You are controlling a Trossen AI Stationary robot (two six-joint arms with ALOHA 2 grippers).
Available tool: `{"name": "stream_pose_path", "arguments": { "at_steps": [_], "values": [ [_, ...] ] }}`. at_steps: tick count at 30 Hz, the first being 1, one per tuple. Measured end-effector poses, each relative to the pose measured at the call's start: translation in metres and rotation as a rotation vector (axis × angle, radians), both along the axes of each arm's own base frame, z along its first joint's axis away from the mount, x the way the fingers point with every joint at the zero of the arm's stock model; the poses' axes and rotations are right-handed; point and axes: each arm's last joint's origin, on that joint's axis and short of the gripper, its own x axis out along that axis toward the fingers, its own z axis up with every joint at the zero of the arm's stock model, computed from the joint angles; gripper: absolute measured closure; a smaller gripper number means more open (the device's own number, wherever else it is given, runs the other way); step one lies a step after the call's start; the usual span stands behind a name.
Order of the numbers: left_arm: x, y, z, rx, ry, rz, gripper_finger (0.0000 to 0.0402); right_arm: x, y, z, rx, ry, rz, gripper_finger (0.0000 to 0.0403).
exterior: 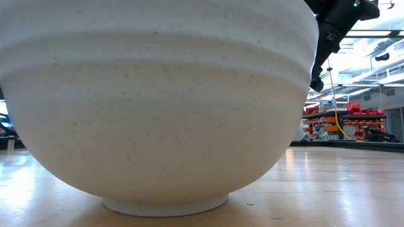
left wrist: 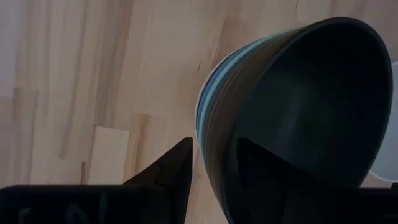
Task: Nest bowls inside each other
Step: Stack the black bowl on top of the light green bowl
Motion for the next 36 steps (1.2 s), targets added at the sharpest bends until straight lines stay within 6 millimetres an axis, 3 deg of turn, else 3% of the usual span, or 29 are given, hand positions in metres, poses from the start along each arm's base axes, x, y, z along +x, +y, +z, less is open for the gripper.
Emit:
{"name": "stream_pose_path", "arguments": {
  "at_steps": [7,17,24,28,36],
  "values": [
    [-0.001,-0.001,0.006,-0.025,-0.011,0.003,0.0254,0.0,0.0,0.0,0.0,0.0,0.0,0.0395],
    [0.002,-0.003,0.05,-0.01,-0.159,-0.029,0.0238,0.003,0.001,0.002,-0.018,-0.028,0.04,0.0394],
    [-0.007,0.008,0.073,0.178,-0.15,0.0,0.025,0.013,0.005,0.012,-0.053,-0.097,0.12,0.0394],
    [-0.015,0.013,0.081,0.22,-0.13,0.024,0.0256,0.021,0.007,0.027,-0.083,-0.123,0.162,0.0394],
    [-0.037,0.014,0.097,0.335,-0.109,0.09,0.0267,0.043,0.015,0.084,-0.166,-0.252,0.267,0.0399]
  ]
}}
